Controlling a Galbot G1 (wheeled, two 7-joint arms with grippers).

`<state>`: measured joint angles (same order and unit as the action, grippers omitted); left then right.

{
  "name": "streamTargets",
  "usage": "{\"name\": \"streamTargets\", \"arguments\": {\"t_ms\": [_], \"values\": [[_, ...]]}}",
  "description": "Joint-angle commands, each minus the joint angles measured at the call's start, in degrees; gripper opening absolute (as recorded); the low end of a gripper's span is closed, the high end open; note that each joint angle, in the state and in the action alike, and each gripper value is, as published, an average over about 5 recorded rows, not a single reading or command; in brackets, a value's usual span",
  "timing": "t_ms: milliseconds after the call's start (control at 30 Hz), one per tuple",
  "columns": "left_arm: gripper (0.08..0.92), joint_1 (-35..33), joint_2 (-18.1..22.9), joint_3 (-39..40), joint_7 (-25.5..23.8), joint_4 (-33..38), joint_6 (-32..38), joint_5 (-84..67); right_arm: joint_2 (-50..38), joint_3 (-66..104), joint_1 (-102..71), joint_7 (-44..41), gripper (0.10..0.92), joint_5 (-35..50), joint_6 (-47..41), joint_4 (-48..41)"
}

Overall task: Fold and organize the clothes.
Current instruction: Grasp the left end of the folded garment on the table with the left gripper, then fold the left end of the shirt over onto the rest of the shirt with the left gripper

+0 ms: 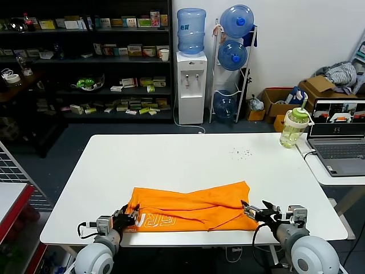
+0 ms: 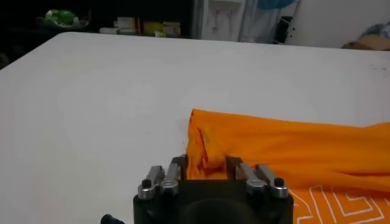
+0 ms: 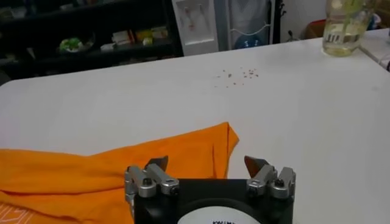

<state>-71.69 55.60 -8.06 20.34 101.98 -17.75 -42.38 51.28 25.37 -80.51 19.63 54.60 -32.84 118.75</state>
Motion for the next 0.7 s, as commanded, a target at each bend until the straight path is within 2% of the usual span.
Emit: {"name": "streamTargets", "arguments": {"t_ms": [33, 200, 300, 467, 700], "values": [[0.403, -0.73, 0.77, -0.24, 0.53, 0.52, 0.71, 0.1, 0.21, 0.04, -0.2, 0.17, 0.823, -0.14, 0.17, -0.04], [0.256, -1.54, 0.03, -1.99, 1.12, 3.03, 0.89, -0.18, 0.75, -0.1, -0.1, 0.01, 0.823, -0.67, 0.51, -0.04], [0.171, -2.72, -2.74, -4.87, 1.37, 5.55, 0.59, -1.57, 1.16, -0.22, 0.13, -0.13, 0.823, -1.6, 0.95, 0.24], [0.126, -6.5, -11.92, -13.85, 0.86, 7.69, 0.12, -4.46, 2.31, -1.31, 1.66, -1.08, 0.823, -5.56, 2.42, 0.63], [0.126, -15.23, -23.58, -29.23, -1.04, 3.59, 0.02, -5.64, 4.12, -4.1, 4.53, -2.15, 0.823, -7.92, 3.8, 0.44]]}}
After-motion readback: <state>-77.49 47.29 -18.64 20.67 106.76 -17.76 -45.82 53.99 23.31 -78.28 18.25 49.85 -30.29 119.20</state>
